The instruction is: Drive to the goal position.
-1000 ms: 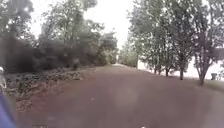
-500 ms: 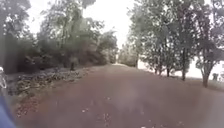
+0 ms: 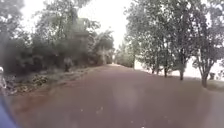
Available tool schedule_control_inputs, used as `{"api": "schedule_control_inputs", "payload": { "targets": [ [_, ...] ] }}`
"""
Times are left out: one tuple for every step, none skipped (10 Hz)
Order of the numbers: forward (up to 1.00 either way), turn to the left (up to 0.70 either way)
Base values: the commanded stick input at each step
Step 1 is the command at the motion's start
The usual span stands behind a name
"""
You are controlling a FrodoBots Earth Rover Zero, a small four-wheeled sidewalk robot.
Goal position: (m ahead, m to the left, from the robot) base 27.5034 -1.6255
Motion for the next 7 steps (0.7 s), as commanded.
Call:
{"api": "schedule_control_inputs", "payload": {
  "targets": [
    [0.7,-0.01],
    [0.7,-0.01],
    [0.7,-0.01],
    [0.7,-0.01],
    [0.7,-0.01],
    [0.7,-0.03],
    [0.7,-0.01]
  ]
}}
